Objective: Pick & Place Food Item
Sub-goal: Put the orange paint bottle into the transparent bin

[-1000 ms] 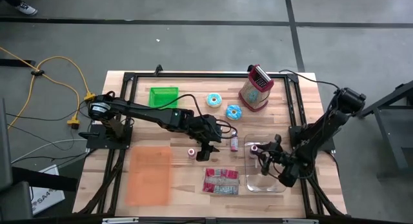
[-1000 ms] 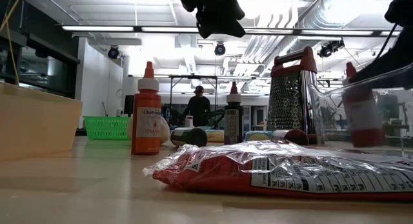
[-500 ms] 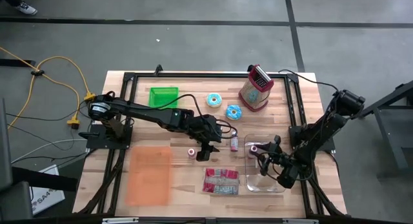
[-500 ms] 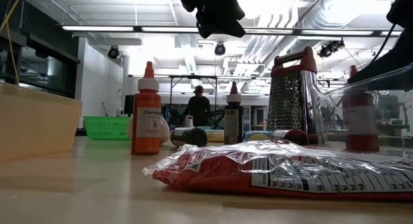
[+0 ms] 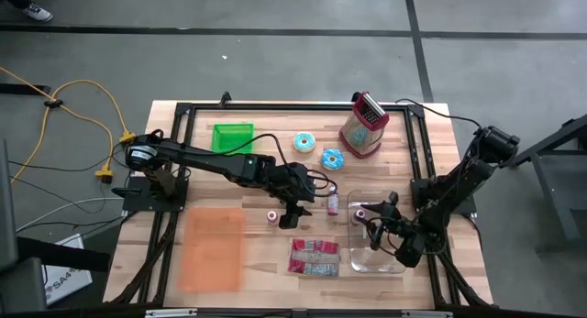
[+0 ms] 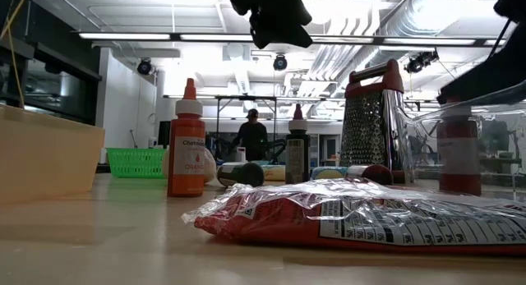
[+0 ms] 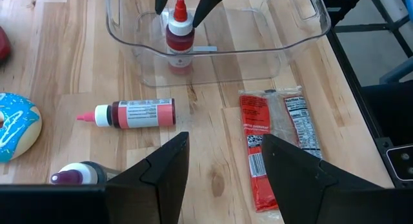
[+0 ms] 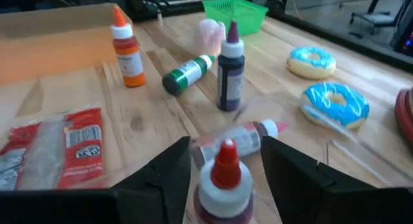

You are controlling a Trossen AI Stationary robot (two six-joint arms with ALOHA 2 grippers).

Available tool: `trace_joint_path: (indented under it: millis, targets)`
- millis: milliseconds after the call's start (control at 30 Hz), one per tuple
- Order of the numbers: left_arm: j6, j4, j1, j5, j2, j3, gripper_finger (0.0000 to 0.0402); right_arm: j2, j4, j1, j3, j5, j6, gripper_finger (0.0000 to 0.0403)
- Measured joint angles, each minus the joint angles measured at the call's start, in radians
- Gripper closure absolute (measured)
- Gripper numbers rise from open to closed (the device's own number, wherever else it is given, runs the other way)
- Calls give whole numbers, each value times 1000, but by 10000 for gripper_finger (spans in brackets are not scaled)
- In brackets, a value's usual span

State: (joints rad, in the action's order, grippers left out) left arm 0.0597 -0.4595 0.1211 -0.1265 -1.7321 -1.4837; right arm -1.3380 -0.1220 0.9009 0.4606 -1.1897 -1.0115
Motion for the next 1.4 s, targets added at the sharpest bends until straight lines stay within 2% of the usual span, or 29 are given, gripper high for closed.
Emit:
trace_joint_path:
  millis: [300,567,900,1033,1200,1400]
  targets:
    - [0,0,0,0,0,0,213,132,59,0,0,-43,203,226]
    - [0,0,0,0,0,0,213,209,63,-1,0,-41,257,227]
    - [58,-8,0,0,0,0,213,216,133,-21,0,-13,340,227]
    - [96,-70,7,4,0,0,213,216,172,-36,0,22,383,227]
    - [127,-155,39,111,0,9,213,216,180,-52,0,48,388,227]
    - [143,-194,66,129,0,10,213,216,180,-53,0,67,388,227]
